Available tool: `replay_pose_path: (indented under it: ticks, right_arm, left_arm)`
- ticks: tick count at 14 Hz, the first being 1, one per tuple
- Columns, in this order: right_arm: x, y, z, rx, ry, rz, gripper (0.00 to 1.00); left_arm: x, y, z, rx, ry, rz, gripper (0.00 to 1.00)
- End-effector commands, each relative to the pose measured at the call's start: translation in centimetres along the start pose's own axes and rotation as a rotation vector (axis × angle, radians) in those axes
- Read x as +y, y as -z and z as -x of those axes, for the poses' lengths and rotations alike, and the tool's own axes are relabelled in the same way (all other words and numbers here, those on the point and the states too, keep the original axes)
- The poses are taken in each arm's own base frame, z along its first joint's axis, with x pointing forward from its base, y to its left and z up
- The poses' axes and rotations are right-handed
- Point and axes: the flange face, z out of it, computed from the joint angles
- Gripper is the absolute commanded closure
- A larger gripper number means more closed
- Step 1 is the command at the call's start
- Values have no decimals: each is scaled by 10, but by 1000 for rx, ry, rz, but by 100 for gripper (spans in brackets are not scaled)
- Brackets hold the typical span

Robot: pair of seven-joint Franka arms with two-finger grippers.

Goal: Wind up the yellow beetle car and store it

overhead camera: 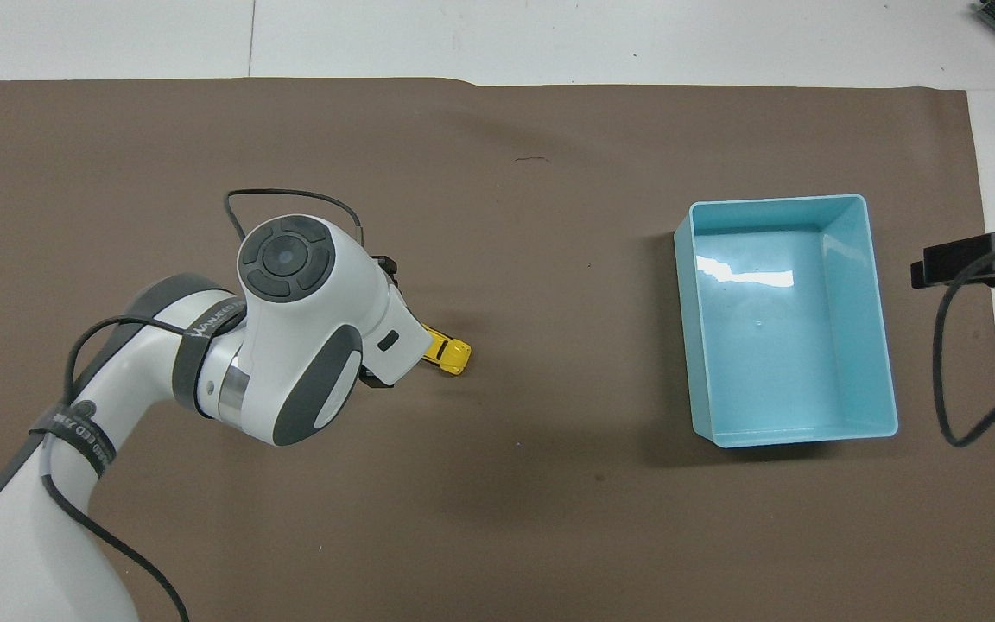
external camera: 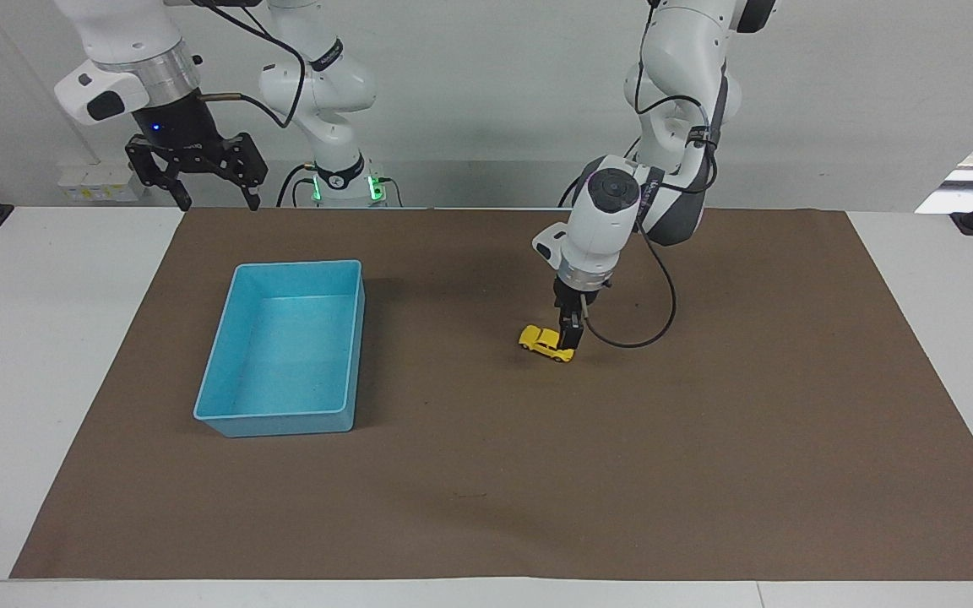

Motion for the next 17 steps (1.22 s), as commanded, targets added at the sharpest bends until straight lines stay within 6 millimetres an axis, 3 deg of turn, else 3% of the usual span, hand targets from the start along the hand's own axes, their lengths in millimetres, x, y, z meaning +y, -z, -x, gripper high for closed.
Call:
replay_pose_path:
  ticks: [1,4,7,9,10,11,16,17]
  right_arm:
    - [0,0,0,3,-24,-24,0]
    - [0,-1,1,2,-24,-24,0]
    - [0,-1,1,2,-24,-24,0]
    - [1,0,0,3,-25,-24,0]
    - [0,-1,1,2,-24,-24,0]
    - [0,-1,1,2,-24,-24,0]
    - [0,-1,1,2,-24,-24,0]
    - [0,0,0,3,-24,-24,0]
  left_arm:
    - [7,-24,-10,-2,-41,-9,0]
    - [13,-48,-13,-17,-61,-3,2]
    - [12,-54,-11,-27,-69,-2,36]
    - [8,-50,-8,-32,-66,-5,80]
    - [7,-48,-6,-33,-61,-6,84]
    - [7,-47,-6,-33,-58,-8,100]
    - [10,-49,-3,-36,-16,-2,100]
    - [10,-53,8,-39,-1,6,100]
